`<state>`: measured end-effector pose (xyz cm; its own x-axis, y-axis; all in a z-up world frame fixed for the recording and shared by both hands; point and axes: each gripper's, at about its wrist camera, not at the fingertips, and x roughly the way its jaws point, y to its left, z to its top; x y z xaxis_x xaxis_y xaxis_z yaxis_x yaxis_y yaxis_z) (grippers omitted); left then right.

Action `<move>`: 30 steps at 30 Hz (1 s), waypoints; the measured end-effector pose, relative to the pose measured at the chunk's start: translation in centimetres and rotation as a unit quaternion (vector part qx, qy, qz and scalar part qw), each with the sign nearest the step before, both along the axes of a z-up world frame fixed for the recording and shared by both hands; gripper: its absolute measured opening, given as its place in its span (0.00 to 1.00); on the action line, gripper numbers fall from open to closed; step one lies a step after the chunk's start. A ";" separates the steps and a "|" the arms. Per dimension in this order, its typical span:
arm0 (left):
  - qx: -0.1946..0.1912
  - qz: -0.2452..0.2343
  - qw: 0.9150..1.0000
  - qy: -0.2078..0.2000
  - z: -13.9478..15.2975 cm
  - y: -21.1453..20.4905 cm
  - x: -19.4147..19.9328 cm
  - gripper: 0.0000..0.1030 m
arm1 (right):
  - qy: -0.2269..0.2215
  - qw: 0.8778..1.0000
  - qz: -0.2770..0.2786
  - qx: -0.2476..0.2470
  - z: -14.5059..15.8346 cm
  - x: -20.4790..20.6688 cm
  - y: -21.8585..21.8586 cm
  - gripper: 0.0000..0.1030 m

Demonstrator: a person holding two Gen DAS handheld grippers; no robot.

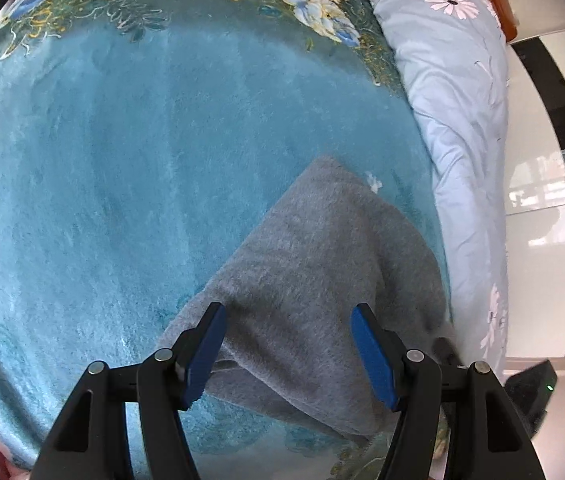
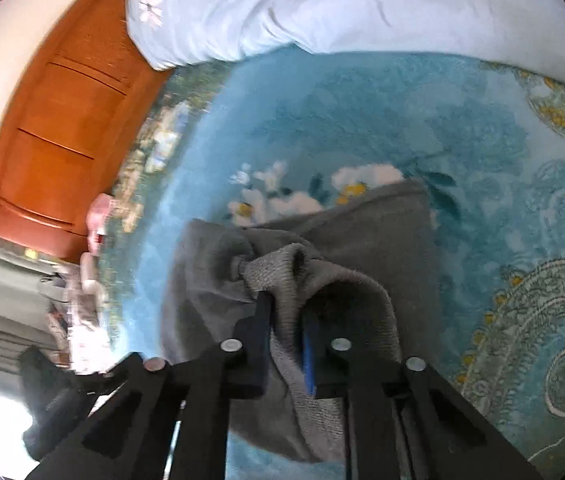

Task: Fold clothes
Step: 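Grasp the folded sweatshirt with the right gripper while the left gripper grasps the folded sweatpants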

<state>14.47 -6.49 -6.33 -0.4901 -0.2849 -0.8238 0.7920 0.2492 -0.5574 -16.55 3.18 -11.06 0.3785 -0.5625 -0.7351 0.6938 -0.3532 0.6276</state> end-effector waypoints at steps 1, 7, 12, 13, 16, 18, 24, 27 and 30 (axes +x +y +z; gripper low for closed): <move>0.003 -0.002 1.000 0.003 -0.2 -0.1 -0.1 0.66 | -0.009 1.000 -0.003 -0.023 1.0 -0.4 0.5 0.11; 0.027 -0.008 1.000 0.013 -1.0 -0.2 0.1 0.66 | -0.001 0.999 -0.043 -0.023 0.8 -2.8 1.7 0.11; 0.036 0.007 0.999 0.032 -1.5 -0.1 0.9 0.67 | -0.034 0.995 -0.079 0.053 -5.0 -3.8 1.8 0.12; 0.040 0.009 0.998 0.040 -1.7 -0.3 1.1 0.67 | -0.037 0.995 -0.080 0.049 -5.0 -3.8 1.9 0.15; 0.056 -0.019 0.996 0.061 -2.1 -1.2 1.5 0.67 | -0.030 0.997 -0.058 0.038 -3.6 -3.7 2.0 0.22; 0.058 -0.035 0.997 0.043 -2.1 -2.3 2.0 0.67 | -0.016 0.998 -0.048 0.023 -2.7 -3.9 2.6 0.44; 0.085 -0.074 0.993 0.018 -3.9 -5.2 2.6 0.67 | -0.042 0.995 -0.046 0.082 -7.0 -4.3 4.6 0.64; 0.097 -0.068 0.992 0.053 -5.5 -5.7 3.1 0.67 | -0.058 0.994 -0.069 0.061 -7.5 -4.2 5.2 0.65; 0.098 -0.050 0.988 0.106 -6.5 -5.7 3.8 0.69 | -0.061 0.995 -0.063 0.056 -7.2 -4.0 4.7 0.66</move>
